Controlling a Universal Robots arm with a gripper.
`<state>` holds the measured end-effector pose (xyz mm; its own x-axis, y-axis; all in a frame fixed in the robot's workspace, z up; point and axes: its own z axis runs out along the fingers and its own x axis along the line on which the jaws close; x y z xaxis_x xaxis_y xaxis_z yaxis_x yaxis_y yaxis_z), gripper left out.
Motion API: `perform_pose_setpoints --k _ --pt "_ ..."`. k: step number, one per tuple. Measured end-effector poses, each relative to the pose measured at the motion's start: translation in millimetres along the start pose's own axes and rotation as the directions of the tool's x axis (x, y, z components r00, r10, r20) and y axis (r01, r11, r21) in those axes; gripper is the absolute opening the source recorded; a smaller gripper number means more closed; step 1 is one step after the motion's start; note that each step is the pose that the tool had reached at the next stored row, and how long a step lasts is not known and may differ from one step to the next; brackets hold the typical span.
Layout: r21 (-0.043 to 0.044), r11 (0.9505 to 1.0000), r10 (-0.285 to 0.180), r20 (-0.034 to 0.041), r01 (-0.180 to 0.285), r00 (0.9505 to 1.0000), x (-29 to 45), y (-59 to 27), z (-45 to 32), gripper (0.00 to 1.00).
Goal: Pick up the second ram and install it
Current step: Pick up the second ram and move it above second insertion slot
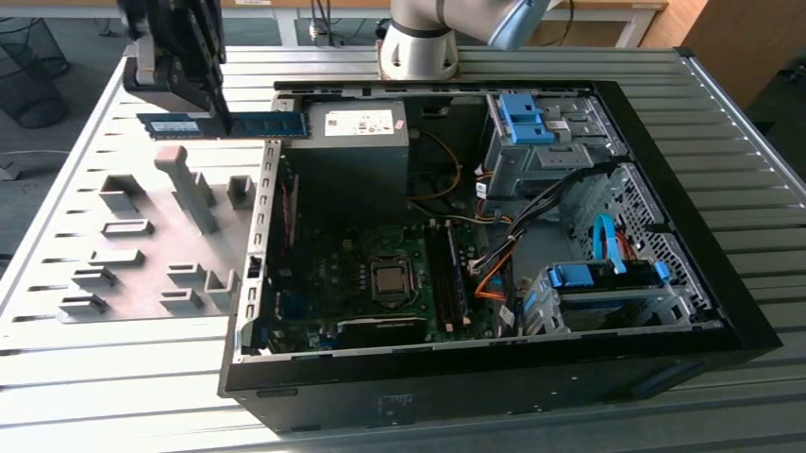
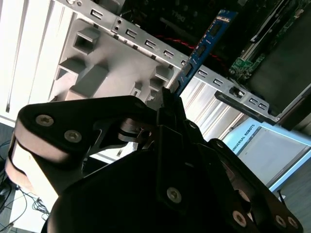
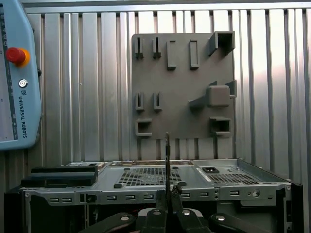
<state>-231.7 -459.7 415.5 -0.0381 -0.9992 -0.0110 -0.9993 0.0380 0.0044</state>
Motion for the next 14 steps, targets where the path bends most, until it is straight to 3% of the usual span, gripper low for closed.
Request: perform_pose_setpoints --k 5,14 --pt "0.0 1.0 0.0 0.0 0.0 1.0 -0.7 -17.8 0.0 0.14" --pt "-0.0001 1.0 0.0 -0.0001 0.0 1.0 -2.2 -57.2 0.2 0.14"
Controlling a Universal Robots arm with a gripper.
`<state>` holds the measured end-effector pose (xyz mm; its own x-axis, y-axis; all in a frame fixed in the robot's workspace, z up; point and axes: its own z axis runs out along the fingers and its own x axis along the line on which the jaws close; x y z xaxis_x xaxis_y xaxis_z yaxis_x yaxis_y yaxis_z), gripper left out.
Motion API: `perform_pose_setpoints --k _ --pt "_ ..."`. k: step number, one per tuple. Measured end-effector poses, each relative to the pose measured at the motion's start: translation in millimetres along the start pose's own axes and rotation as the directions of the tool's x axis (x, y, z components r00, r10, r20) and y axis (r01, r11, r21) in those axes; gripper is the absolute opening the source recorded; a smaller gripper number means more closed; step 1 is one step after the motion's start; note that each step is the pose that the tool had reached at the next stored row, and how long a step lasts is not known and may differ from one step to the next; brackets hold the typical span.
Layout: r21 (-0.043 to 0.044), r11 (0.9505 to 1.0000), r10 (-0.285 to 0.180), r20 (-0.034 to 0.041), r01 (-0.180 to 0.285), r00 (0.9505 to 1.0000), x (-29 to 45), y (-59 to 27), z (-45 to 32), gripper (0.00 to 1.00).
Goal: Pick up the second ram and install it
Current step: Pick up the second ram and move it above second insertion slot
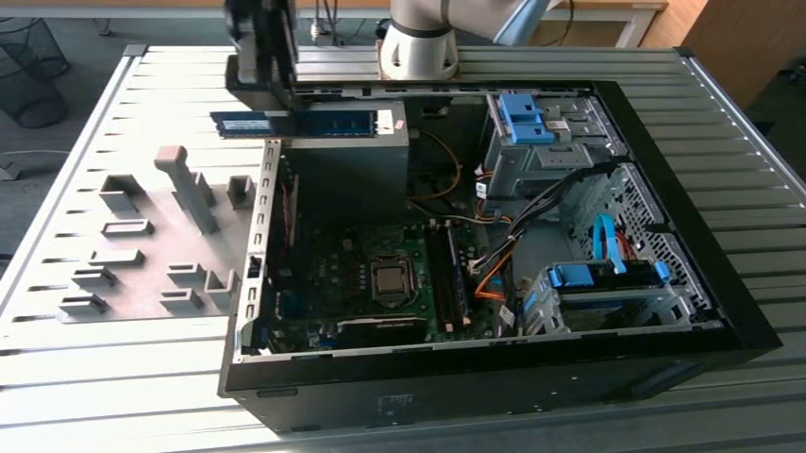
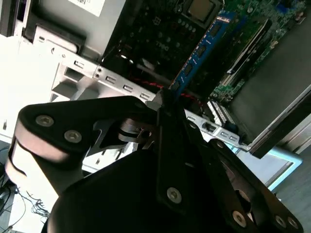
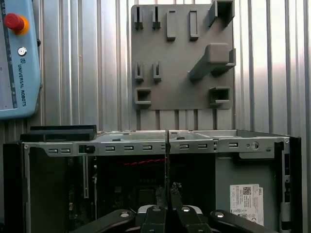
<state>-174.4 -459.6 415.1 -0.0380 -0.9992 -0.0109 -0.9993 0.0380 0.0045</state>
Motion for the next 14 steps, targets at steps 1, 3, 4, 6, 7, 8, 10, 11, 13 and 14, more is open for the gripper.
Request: perform_pose_setpoints --k 1,3,4,6,7,8,10,11,13,14 --pt "0.0 1.0 0.0 0.0 0.0 1.0 -0.2 -4.5 0.1 0.14" --pt "0.0 1.0 0.0 0.0 0.0 1.0 -0.5 -13.5 0.2 0.14" --pt "0.0001 1.0 0.0 0.0 0.0 1.0 -0.7 -18.2 0.3 0.14" --pt "0.0 1.0 0.0 0.0 0.0 1.0 -1.0 -27.2 0.4 0.14" --pt "0.0001 1.0 0.0 0.0001 0.0 1.0 -1.2 -31.9 0.6 0.14" --pt "0.0001 1.0 0.0 0.0 0.0 1.0 -1.4 -36.4 0.6 0.14" --pt "0.0001 1.0 0.0 0.0 0.0 1.0 -1.7 -45.3 0.9 0.14" --pt "0.0001 1.0 0.0 0.0001 0.0 1.0 -1.9 -49.9 1.0 0.14" --pt "0.0 1.0 0.0 0.0 0.0 1.0 -2.2 -59.1 1.2 0.14" --pt "0.0 1.0 0.0 -0.0001 0.0 1.0 -2.4 -63.6 1.2 0.14"
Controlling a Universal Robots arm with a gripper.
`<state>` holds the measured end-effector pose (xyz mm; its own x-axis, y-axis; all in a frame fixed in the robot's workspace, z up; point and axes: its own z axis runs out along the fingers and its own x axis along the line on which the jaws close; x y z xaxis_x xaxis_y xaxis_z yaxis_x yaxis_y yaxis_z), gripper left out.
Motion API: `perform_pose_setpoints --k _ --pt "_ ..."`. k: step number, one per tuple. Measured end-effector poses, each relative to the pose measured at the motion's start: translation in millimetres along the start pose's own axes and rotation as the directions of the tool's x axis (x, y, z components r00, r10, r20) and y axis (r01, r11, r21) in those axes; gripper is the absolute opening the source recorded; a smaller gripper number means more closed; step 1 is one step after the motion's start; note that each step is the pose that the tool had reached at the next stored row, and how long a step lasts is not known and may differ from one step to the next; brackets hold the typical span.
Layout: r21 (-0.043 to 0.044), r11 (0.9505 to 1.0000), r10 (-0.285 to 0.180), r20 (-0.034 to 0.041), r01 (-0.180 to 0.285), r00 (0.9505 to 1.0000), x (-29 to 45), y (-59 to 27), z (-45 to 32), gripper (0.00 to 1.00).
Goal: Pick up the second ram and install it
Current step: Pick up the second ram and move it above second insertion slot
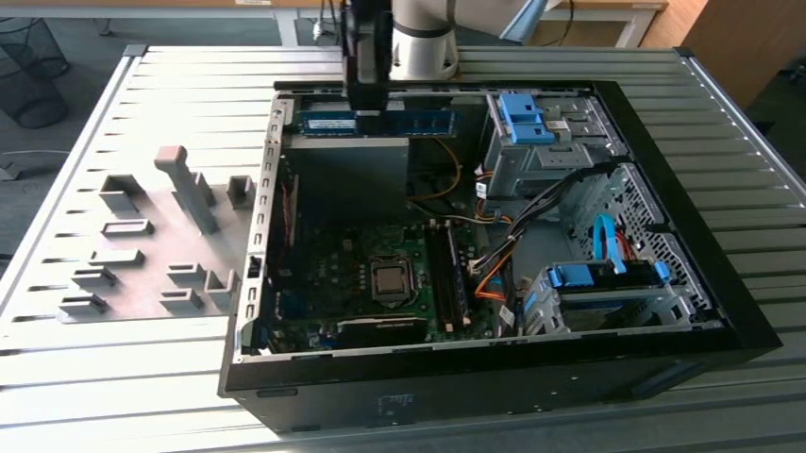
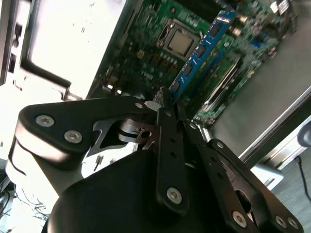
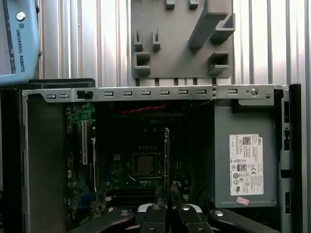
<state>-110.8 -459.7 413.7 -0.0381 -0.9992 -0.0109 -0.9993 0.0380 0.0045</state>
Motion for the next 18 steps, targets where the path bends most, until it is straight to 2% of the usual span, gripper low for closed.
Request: perform_pose_setpoints --k 15,18 --pt "0.0001 1.0 0.0 0.0002 0.0 1.0 -2.6 -68.0 1.4 0.14" --pt "0.0 1.0 0.0 0.0001 0.0 1.0 -2.7 -73.7 1.4 0.14"
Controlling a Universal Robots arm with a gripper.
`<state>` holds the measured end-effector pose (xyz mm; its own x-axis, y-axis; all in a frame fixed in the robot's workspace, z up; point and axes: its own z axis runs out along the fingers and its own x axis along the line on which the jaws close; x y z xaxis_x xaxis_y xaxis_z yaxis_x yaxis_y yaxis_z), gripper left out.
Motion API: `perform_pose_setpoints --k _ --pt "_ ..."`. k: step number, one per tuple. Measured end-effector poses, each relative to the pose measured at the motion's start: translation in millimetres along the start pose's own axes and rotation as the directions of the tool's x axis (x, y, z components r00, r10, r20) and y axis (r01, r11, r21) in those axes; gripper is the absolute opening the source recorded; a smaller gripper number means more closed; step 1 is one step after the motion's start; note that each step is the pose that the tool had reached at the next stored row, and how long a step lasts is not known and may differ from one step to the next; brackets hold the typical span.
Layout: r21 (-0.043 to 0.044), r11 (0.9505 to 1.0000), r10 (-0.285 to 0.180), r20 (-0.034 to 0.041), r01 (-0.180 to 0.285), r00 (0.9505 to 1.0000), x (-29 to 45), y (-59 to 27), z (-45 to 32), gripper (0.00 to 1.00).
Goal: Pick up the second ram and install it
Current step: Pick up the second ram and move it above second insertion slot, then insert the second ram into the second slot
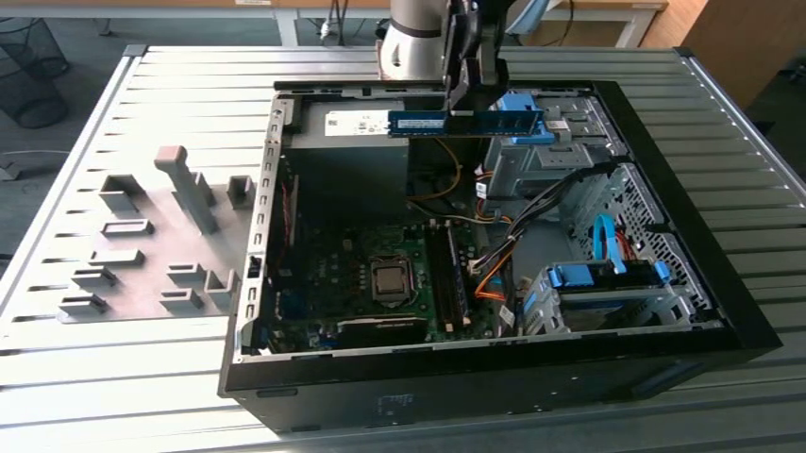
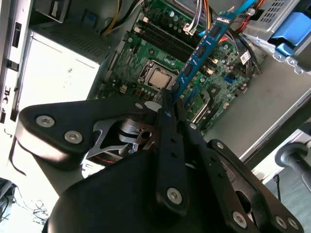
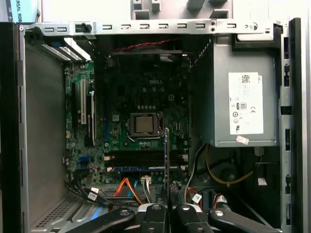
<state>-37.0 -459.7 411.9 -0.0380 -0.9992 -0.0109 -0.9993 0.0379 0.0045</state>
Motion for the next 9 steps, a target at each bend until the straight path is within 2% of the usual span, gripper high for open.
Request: perform_pose_setpoints --k 9 --pt "0.0 1.0 0.0 0.0 0.0 1.0 -0.1 -0.8 0.0 0.14"
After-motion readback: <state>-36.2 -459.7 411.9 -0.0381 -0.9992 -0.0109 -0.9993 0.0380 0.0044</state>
